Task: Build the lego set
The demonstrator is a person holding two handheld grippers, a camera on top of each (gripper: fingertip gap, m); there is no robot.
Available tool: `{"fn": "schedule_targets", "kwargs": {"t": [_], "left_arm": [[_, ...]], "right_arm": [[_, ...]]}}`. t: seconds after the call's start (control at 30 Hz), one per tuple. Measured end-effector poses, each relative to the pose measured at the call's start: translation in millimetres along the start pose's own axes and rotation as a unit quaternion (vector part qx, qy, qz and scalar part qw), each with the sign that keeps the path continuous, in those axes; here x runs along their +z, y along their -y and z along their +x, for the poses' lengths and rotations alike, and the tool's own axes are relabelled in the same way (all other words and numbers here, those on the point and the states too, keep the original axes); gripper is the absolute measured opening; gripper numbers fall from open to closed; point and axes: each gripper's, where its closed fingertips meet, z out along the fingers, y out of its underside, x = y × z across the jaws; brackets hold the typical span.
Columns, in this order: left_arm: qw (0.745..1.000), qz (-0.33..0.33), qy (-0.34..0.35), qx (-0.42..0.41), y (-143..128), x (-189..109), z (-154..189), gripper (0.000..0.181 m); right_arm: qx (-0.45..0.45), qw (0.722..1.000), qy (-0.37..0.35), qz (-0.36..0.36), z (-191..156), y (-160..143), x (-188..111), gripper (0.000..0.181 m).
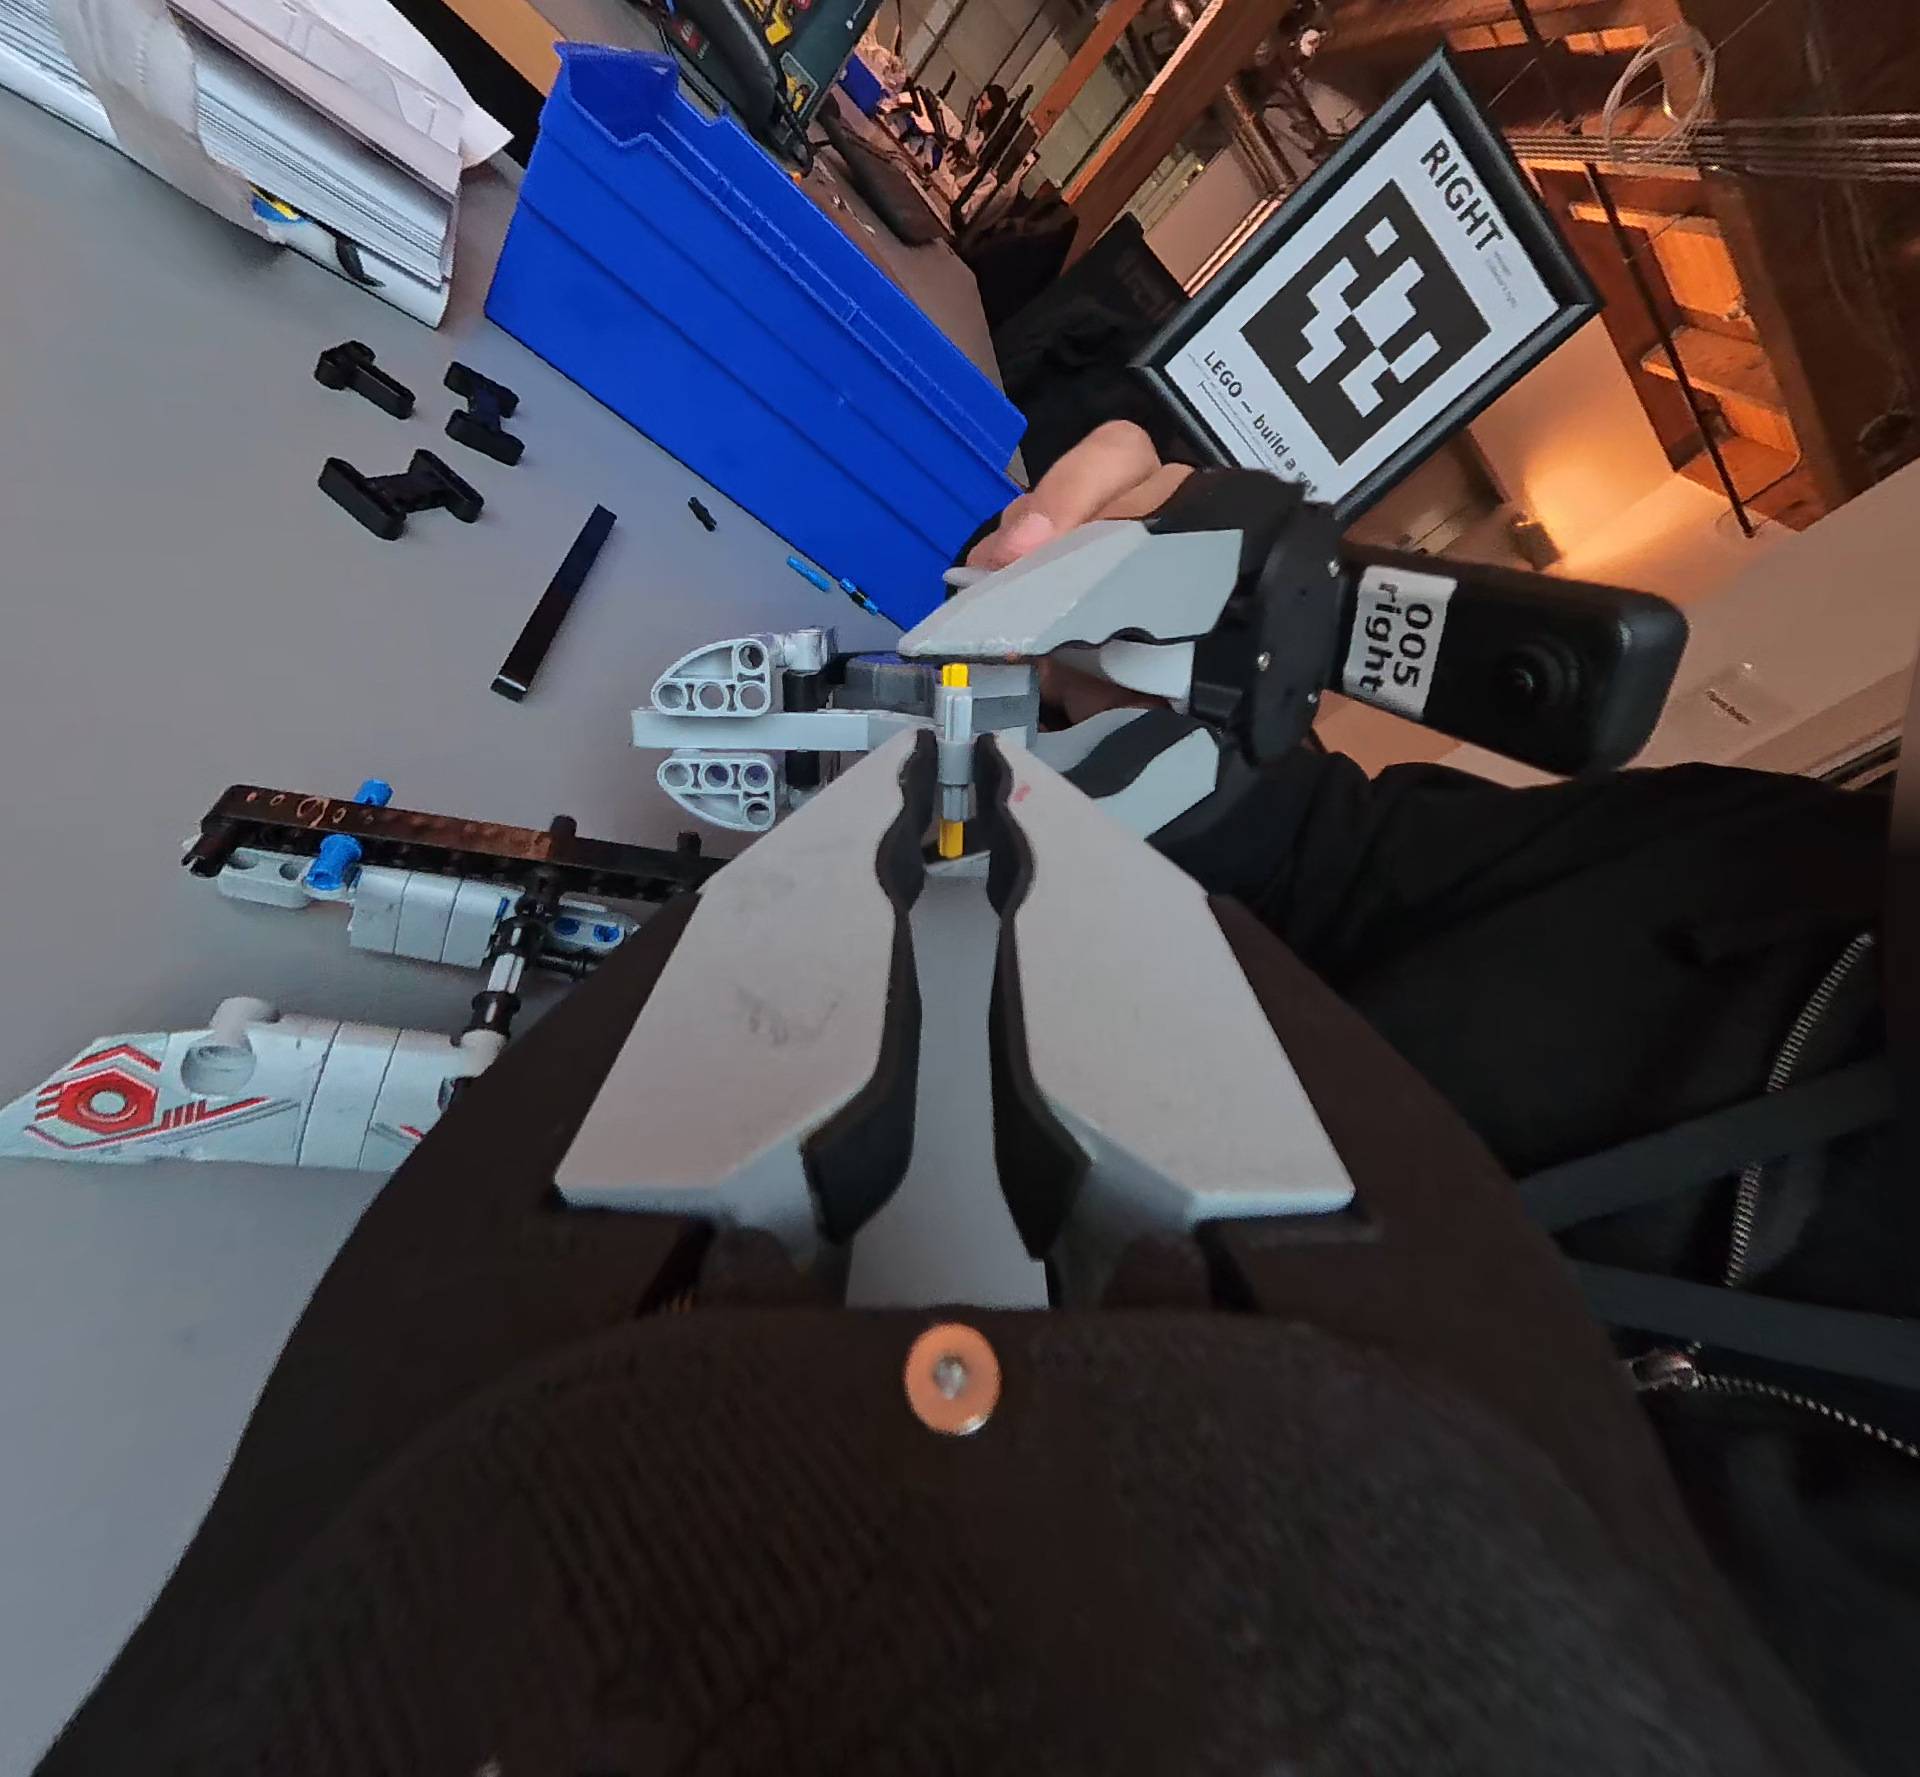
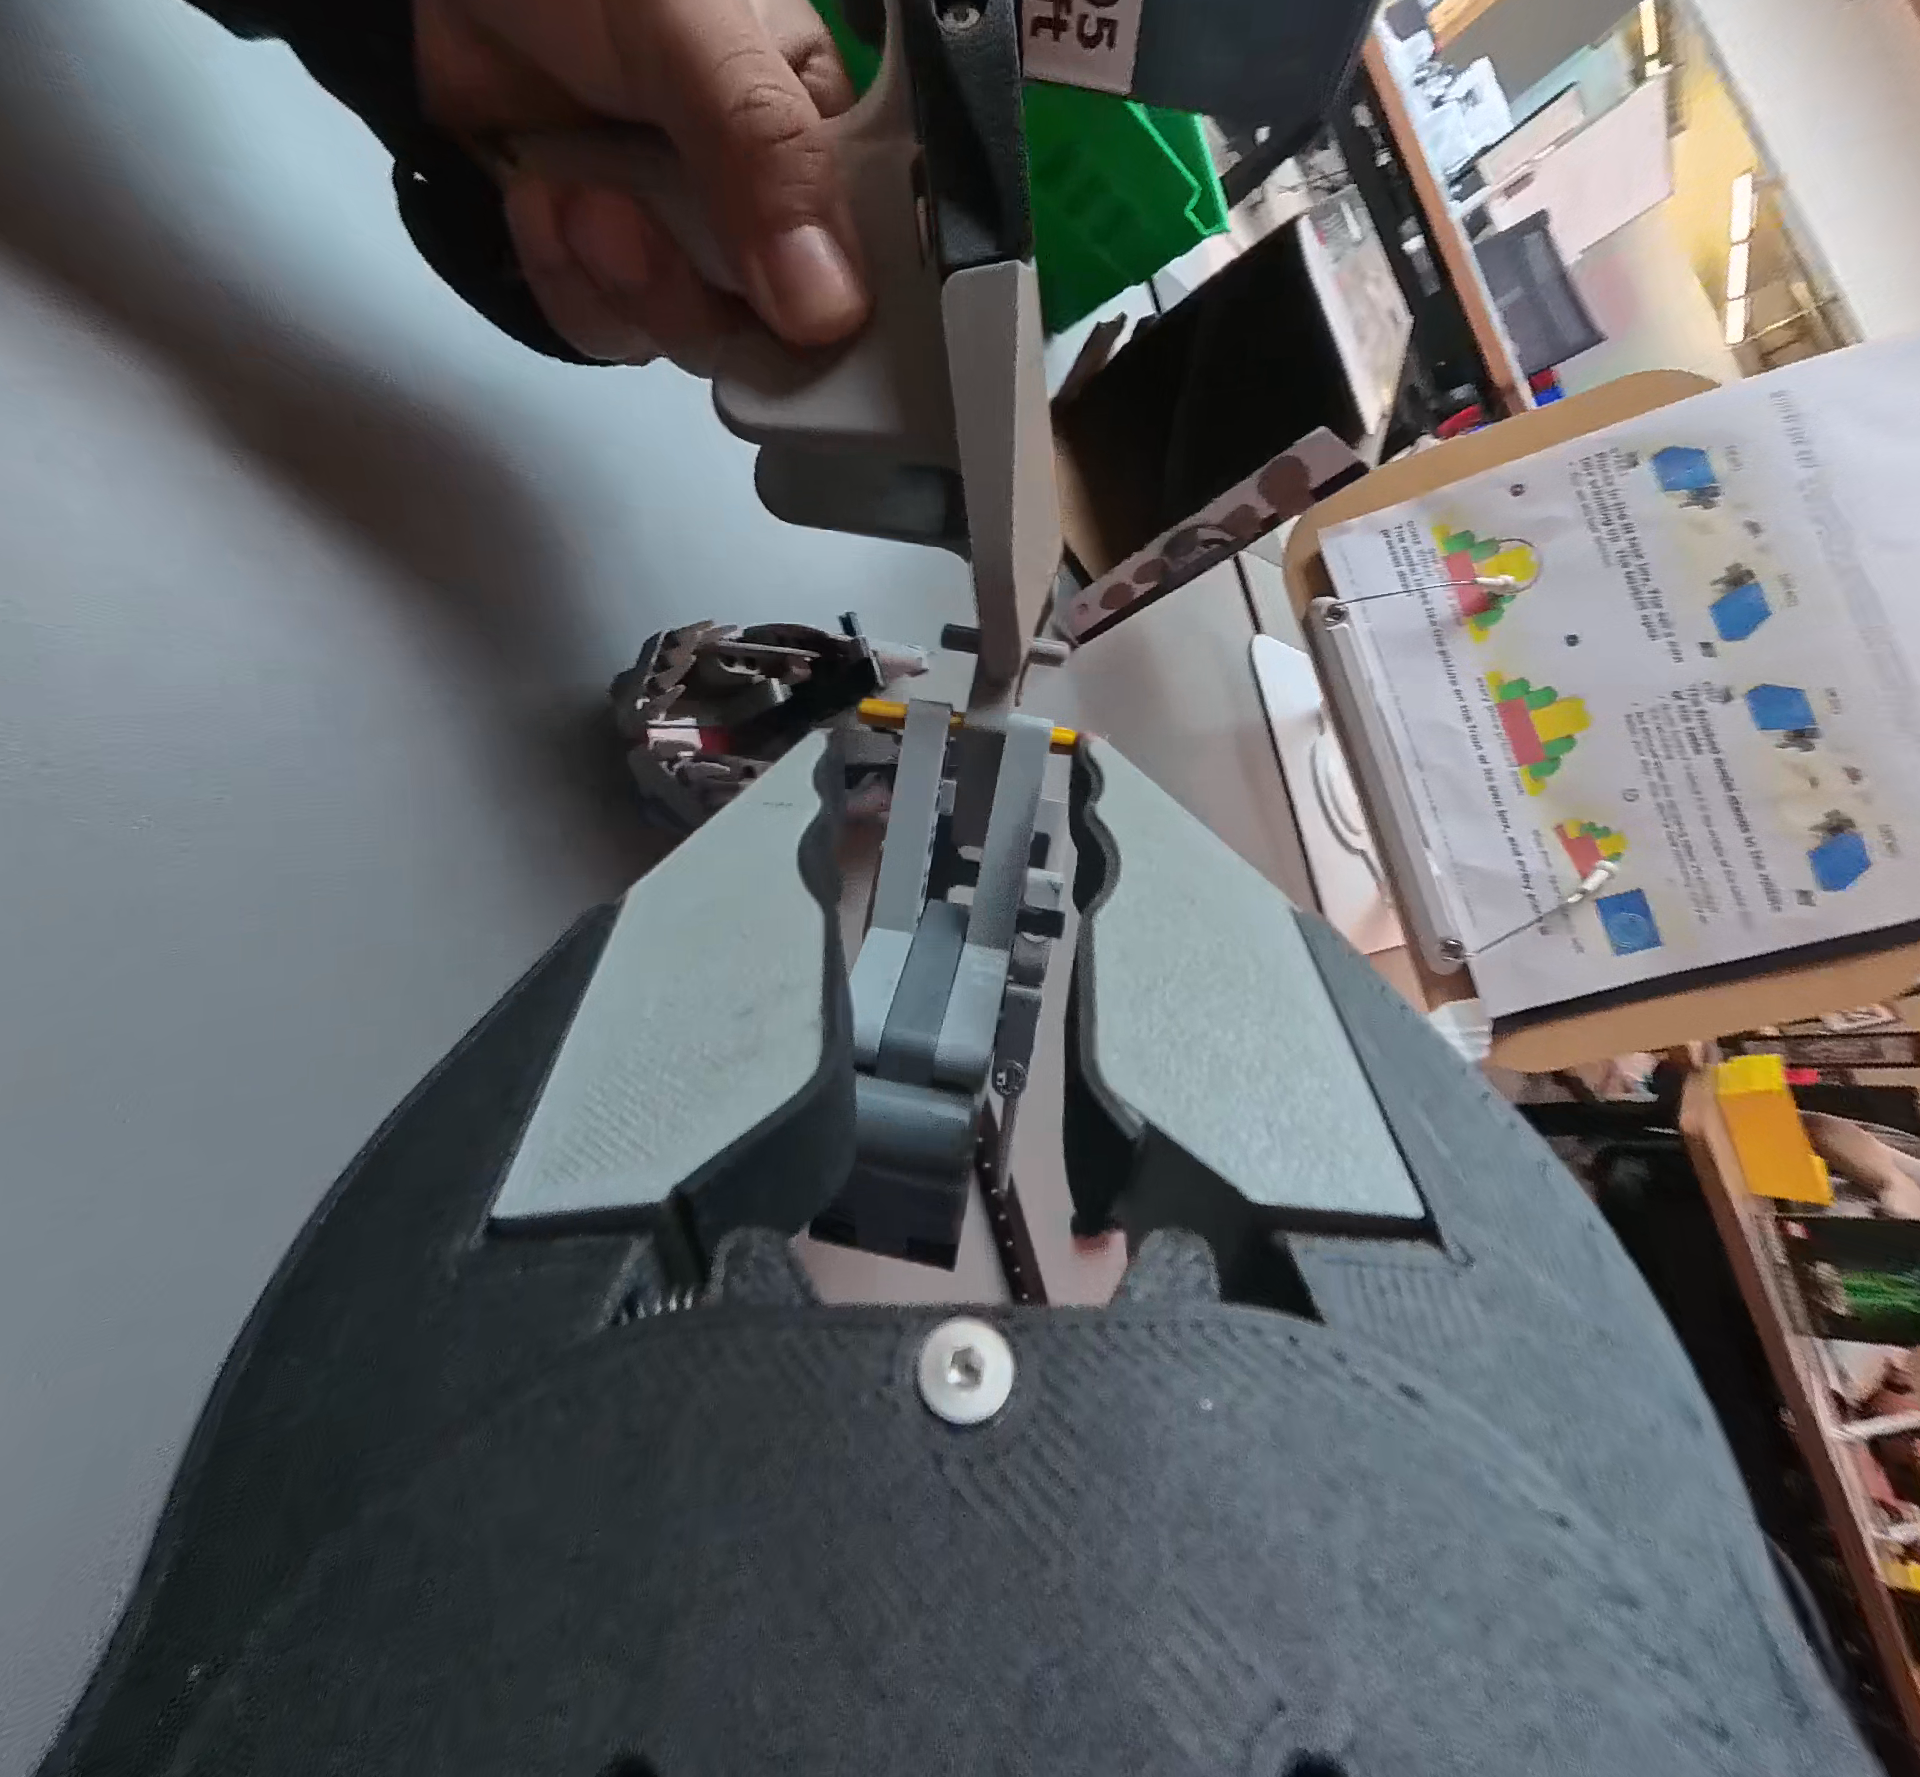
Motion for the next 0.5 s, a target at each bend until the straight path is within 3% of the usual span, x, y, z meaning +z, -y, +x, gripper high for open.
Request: {"fn": "schedule_targets", "kwargs": {"t": [0.23,0.5], "left_arm": [[1.000,-0.025,-0.008,-0.007,-7.8,6.0,-2.5,0.006],[1.000,-0.015,-0.008,-0.022,-11.6,5.8,-13.4,0.005]], "right_arm": [[-0.070,0.997,-0.029,-0.003,0.5,-7.9,-0.9,0.030],[-0.065,0.998,-0.016,-0.018,-4.1,-15.5,5.6,0.028]]}}
